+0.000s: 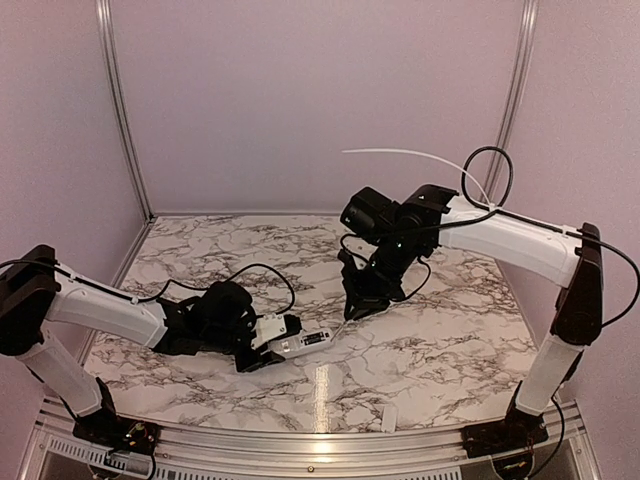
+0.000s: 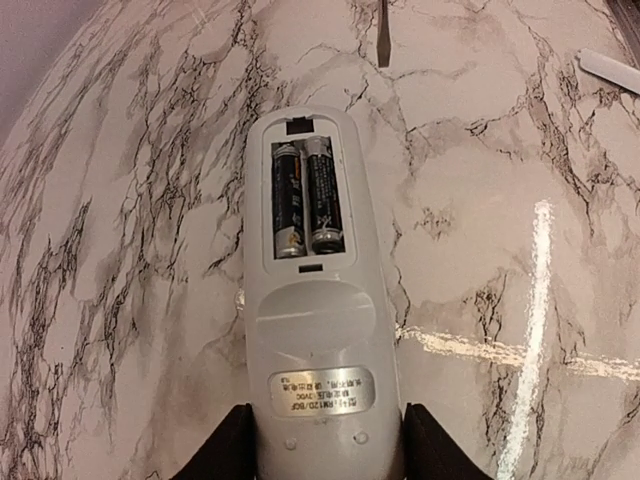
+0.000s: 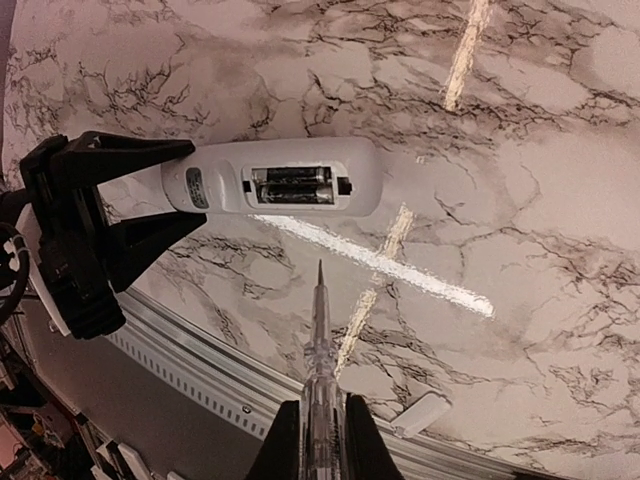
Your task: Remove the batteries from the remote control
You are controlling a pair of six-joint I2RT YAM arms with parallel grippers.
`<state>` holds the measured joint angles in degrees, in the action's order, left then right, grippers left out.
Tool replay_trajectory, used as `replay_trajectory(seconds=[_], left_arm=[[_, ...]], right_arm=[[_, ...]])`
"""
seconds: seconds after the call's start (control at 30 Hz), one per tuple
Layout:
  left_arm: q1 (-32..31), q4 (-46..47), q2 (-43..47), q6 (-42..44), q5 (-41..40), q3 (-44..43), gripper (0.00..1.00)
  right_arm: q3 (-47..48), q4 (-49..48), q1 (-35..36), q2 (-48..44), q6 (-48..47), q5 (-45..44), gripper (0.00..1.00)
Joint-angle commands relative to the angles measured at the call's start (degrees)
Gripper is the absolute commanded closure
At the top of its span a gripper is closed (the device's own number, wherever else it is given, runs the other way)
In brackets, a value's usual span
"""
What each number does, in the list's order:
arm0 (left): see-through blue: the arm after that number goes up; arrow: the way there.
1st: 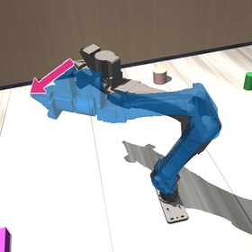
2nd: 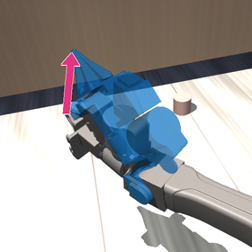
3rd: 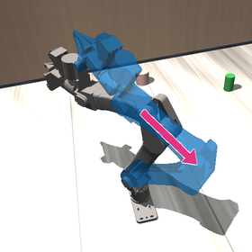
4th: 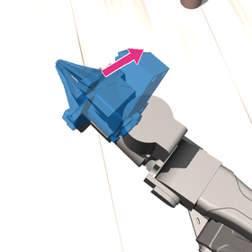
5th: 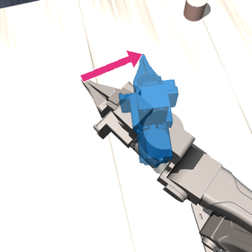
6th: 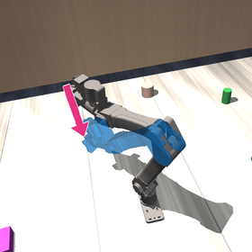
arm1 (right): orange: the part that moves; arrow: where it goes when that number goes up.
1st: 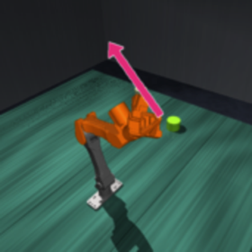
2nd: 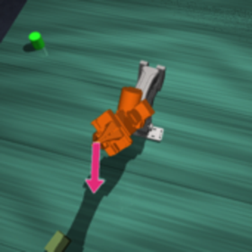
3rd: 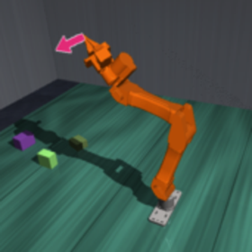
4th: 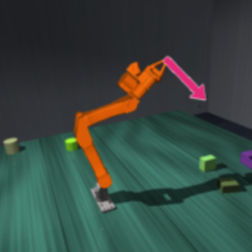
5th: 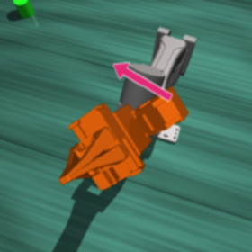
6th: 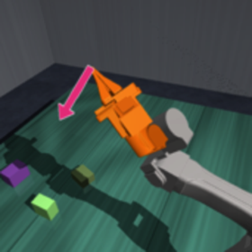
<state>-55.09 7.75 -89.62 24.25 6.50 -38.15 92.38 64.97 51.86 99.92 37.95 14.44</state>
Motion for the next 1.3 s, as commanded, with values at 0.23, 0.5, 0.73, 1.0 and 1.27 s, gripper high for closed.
replay_trajectory(seconds=[0.23, 0.5, 0.73, 1.0, 1.27], left_arm=[[-2.3, -5.7, 2.0, -1.8, -5.1, -4.0, 0.94], [-2.8, -12.9, 0.2, -8.8, -11.3, -9.7, 1.0], [-2.9, -12.6, 1.2, -11.1, -5.4, -9.5, 1.0], [-3.6, -11.8, 1.5, -11.7, -6.0, -8.8, 1.0], [-4.7, -12.7, 3.4, -10.7, -8.5, -8.5, 1.0]], right_arm=[[2.2, -1.5, 0.4, 0.9, -0.9, -4.1, 1.0], [-0.6, -3.1, 0.4, -0.7, -0.3, -5.6, 1.0], [-0.9, -3.7, 0.4, -1.2, -0.5, -5.9, 1.0], [-1.9, -4.0, 0.4, -3.4, -0.9, -7.1, 1.0], [-2.1, -5.1, 0.3, -4.3, -0.8, -8.2, 1.0]])
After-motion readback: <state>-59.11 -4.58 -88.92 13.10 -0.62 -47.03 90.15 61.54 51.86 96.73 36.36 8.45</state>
